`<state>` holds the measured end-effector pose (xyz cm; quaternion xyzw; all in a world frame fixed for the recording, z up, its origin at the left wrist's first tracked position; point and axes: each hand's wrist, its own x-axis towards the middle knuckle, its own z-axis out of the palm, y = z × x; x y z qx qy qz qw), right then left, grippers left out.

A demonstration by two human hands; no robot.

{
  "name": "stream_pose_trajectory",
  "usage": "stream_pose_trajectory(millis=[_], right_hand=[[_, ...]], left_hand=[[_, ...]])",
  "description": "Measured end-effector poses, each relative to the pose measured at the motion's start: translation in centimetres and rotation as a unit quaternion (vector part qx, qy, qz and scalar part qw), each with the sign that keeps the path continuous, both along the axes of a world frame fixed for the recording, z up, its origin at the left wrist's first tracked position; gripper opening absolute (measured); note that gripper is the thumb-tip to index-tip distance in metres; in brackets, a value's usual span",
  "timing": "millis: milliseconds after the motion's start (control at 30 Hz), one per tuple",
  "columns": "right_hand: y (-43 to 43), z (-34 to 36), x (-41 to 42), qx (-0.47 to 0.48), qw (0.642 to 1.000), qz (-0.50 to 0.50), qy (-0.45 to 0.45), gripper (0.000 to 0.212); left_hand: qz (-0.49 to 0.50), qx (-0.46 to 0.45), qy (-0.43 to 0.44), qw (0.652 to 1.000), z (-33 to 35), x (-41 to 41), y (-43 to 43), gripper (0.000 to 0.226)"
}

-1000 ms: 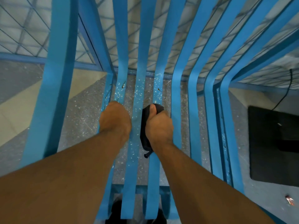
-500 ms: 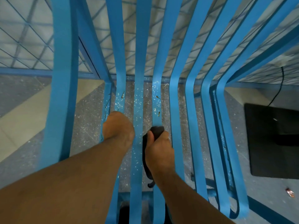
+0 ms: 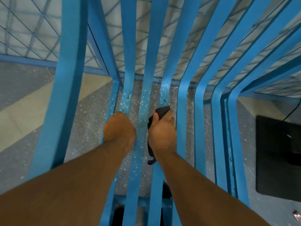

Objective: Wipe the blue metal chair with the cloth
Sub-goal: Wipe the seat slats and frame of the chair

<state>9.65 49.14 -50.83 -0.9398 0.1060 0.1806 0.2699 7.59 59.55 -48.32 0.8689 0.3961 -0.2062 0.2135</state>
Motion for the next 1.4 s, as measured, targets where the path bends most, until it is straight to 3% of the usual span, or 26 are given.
stream_pose_trajectory(millis=[100,267,400,700,900,1067,1300,1400], right_hand=[[-0.8,-0.1,-3.0,0.020,0.999,0.022,-0.014,0.062],[-1.7,0.2,-5.4,0.017,0.999,-0.005,0.037,0.057],[-1.2,0.4,-3.2,0.031,0.995,-0.053,0.078,0.048],[0.7,-0.6,3.7,0.013,0.996,-0.079,0.043,0.055],[0.5,-0.4,0.5,-0.029,0.999,0.026,-0.024,0.063],[-0.9,0.1,-4.6,-0.009,0.999,0.042,0.004,0.064],[0.5,-0.3,1.8,-0.024,1.000,-0.005,0.003,0.052],[1.3,-0.7,5.3,0.018,0.999,-0.031,0.001,0.050]], left_hand=[[0.017,0.004,0.003,1.000,0.2,0.0,-0.1,0.021],[-0.010,0.003,0.011,1.000,0.8,0.0,-0.1,0.024],[-0.007,-0.003,-0.004,1.000,0.6,-0.2,0.0,0.022],[0.003,-0.007,-0.001,1.000,0.4,-0.3,0.1,0.024],[0.003,-0.001,0.012,1.000,0.7,-0.1,-0.1,0.023],[0.013,-0.007,0.000,1.000,0.8,-0.1,-0.1,0.022],[0.024,-0.013,-0.013,1.000,0.6,0.0,-0.1,0.022],[0.022,-0.014,-0.016,1.000,0.4,-0.2,-0.1,0.019]])
